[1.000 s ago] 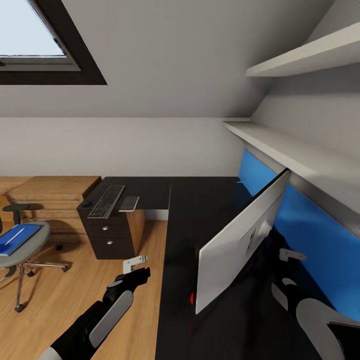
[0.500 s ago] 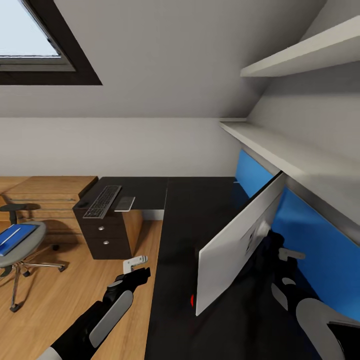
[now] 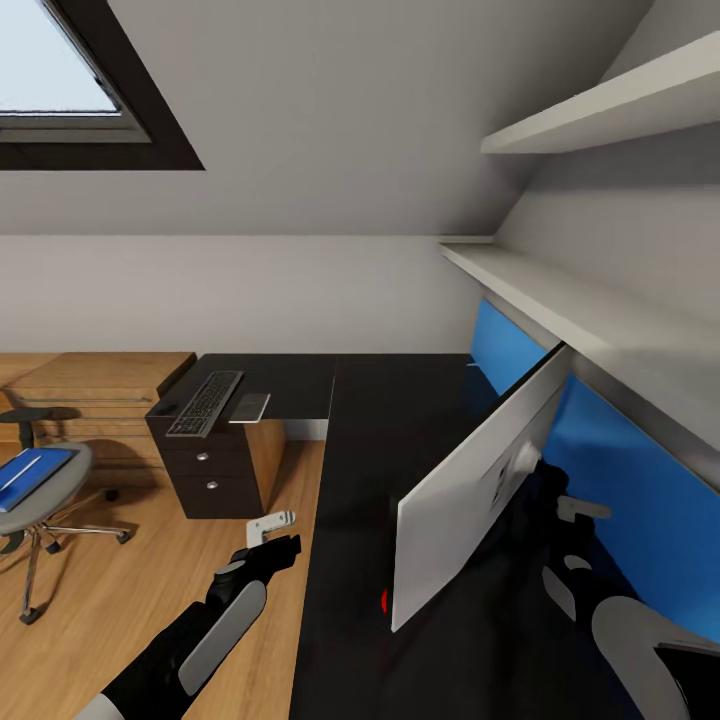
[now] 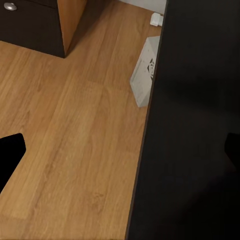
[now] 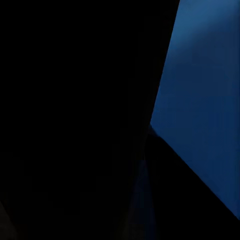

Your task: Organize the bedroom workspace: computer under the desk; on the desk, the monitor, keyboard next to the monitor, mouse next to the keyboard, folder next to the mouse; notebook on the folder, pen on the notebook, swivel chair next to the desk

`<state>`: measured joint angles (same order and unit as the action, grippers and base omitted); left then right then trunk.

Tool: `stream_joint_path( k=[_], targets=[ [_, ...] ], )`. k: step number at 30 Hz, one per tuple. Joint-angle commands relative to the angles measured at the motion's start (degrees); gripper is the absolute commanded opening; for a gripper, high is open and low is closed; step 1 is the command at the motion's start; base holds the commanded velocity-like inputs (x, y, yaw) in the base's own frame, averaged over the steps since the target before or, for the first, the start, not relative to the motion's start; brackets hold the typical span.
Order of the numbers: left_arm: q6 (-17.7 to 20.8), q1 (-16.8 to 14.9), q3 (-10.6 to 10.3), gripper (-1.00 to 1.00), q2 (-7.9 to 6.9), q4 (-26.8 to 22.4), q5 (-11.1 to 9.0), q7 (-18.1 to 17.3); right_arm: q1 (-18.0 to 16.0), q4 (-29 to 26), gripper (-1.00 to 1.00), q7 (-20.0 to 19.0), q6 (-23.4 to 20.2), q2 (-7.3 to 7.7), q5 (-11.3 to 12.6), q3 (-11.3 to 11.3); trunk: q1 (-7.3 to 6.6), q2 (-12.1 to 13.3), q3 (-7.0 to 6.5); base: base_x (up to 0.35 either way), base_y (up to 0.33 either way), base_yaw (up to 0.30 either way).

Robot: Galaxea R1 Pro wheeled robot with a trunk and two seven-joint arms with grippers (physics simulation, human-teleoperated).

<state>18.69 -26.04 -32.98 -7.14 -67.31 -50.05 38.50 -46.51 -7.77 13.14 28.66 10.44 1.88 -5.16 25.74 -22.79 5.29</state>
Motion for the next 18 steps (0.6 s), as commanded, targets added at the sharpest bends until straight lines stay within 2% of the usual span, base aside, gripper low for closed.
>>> stream_joint_path(
  k=[1,8,9,18],
  targets=[
    [0.1,-0.1,-0.2,1.0,-0.07,-0.1,-0.3,0.5,-0.1,0.0,-1.0,0.0,0.7,0.02,1.4,-0.3,0.04,-0.1,0.13,0.0,0.0,0.0],
    [0.1,-0.1,-0.2,1.0,-0.08,-0.1,-0.2,0.5,-0.1,0.0,-1.0,0.0,0.7,0.02,1.4,-0.3,0.04,-0.1,0.13,0.0,0.0,0.0],
    [0.1,-0.1,-0.2,1.0,-0.07,-0.1,-0.2,0.5,-0.1,0.0,1.0,0.0,0.7,0.02,1.3,-0.3,0.04,-0.1,0.13,0.0,0.0,0.0],
    [0.1,-0.1,-0.2,1.0,-0.07,-0.1,-0.2,0.5,-0.1,0.0,1.0,0.0,0.7,0.02,1.3,-0.3,0.04,-0.1,0.13,0.0,0.0,0.0]
  ],
)
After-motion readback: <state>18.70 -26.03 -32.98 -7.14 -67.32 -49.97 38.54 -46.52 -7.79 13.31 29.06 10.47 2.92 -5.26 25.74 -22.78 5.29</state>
